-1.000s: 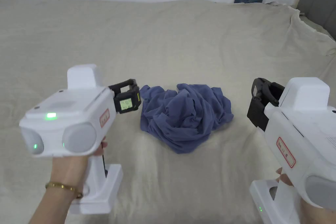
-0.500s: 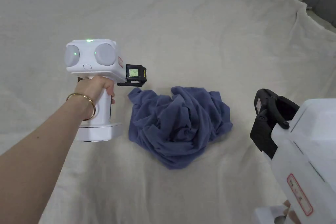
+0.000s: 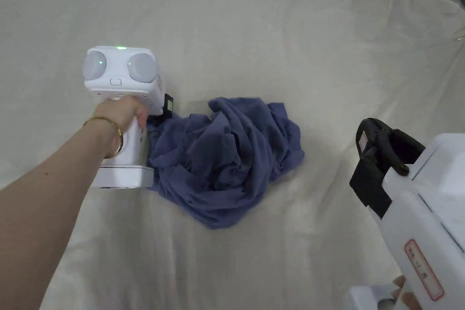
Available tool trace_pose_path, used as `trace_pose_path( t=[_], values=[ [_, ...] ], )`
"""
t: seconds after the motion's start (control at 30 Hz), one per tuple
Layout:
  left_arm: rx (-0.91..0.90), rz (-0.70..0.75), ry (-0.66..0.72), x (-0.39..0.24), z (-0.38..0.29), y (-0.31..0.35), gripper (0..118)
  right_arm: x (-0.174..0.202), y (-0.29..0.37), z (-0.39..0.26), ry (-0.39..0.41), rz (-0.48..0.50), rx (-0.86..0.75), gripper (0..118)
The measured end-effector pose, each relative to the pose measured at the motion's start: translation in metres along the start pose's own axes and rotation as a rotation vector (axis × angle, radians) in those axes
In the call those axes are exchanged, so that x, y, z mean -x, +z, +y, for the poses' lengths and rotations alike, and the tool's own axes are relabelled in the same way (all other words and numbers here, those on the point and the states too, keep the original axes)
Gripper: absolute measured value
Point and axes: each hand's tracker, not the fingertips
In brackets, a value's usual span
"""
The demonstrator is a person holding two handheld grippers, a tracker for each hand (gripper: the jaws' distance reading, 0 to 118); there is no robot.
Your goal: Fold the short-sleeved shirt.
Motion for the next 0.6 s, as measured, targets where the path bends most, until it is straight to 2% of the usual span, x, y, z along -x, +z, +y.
trace_pose_path(
  t=[0.07,0.13,0.23,0.3,0.37,0.43,0.5,0.53,0.6],
  values=[
    [-0.006,0.045,-0.029,-0.006,-0.003,0.003,0,0.0,0.001,0.0,-0.007,-0.001,0.005,0],
    [-0.026,0.022,-0.033,-0.003,-0.007,0.013,0,0.0,0.001,0.001,-0.006,0.004,0.006,0],
    [-0.164,-0.054,0.086,0.012,-0.011,0.048,0,0.0,0.0,0.007,0.034,0.01,0.015,0],
    [-0.256,-0.112,0.151,0.025,-0.019,0.078,0,-0.005,-0.002,0.015,0.025,0.034,0.037,0],
    [-0.313,-0.152,0.194,0.036,-0.028,0.101,0,-0.008,-0.008,0.022,0.015,0.045,0.067,0],
    [-0.334,-0.164,0.189,0.045,-0.036,0.119,0,-0.008,-0.019,0.028,0.047,0.039,0.086,0],
    [-0.359,-0.15,0.186,0.052,-0.048,0.132,0,-0.007,-0.039,0.035,0.1,0.04,0.171,0],
    [-0.37,-0.151,0.192,0.055,-0.052,0.136,0,-0.008,-0.047,0.037,0.095,0.054,0.169,0],
    [-0.379,-0.153,0.21,0.063,-0.061,0.142,0,-0.007,-0.074,0.041,0.072,0.076,0.27,5]
  ],
)
